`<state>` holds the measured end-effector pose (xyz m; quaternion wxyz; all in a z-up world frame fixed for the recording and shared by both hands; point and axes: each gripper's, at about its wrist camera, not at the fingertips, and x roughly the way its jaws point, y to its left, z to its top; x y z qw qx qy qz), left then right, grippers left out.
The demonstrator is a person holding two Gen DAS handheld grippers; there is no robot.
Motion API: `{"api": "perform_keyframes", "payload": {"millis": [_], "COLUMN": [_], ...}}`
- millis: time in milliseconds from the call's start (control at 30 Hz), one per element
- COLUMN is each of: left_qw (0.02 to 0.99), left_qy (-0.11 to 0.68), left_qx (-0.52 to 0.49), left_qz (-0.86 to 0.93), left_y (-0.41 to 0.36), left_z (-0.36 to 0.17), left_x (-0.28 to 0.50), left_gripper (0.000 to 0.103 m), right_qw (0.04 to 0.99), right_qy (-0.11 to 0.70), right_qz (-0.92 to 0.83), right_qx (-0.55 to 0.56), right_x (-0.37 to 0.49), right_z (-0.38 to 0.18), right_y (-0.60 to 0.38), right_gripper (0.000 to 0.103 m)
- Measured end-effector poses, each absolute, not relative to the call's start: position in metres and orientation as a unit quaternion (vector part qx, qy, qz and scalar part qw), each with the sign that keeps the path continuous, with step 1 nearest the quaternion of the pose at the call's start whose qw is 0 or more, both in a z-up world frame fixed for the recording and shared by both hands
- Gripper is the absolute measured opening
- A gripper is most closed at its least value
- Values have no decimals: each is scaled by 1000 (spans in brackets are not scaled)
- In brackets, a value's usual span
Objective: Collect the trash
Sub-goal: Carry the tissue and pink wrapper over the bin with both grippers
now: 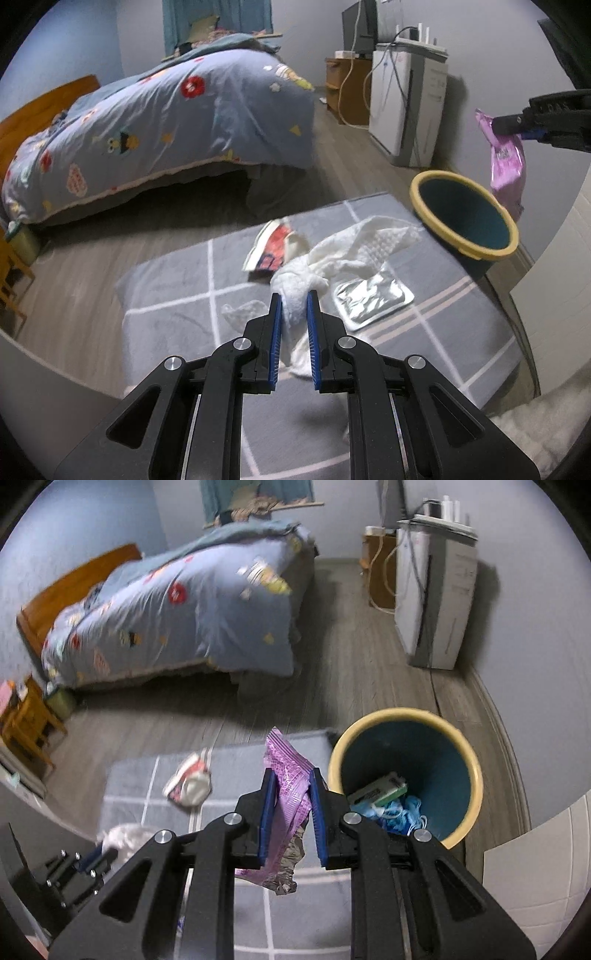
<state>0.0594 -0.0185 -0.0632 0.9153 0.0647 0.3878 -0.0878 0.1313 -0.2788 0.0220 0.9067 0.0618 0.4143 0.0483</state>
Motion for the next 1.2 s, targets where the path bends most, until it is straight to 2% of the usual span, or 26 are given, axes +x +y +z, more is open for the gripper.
{"api": "perform_keyframes", "payload": {"millis": [133, 400, 733, 1200], "left_qw": [913, 904, 890, 876], "left_qy": [387, 396, 402, 396], "left_qx": [71, 83, 120, 164], "left_qz": [-106, -137, -178, -222], "left_y": [-40, -84, -144, -218], "left_z": [-62, -66, -61, -47], "left_x": [64, 74, 96, 159], "left_gripper": [14, 14, 14, 14], "right_qw": [914, 898, 884, 878], "right_qy": [401, 428, 454, 454], "right_qz": [14, -25, -63, -94], "right_qx": [60, 97, 93, 121], "right_x": [144, 168, 186, 192], "right_z": [26, -10, -49, -70], "right_y": [-320, -380, -416, -449], "right_gripper": [18, 18, 18, 18]}}
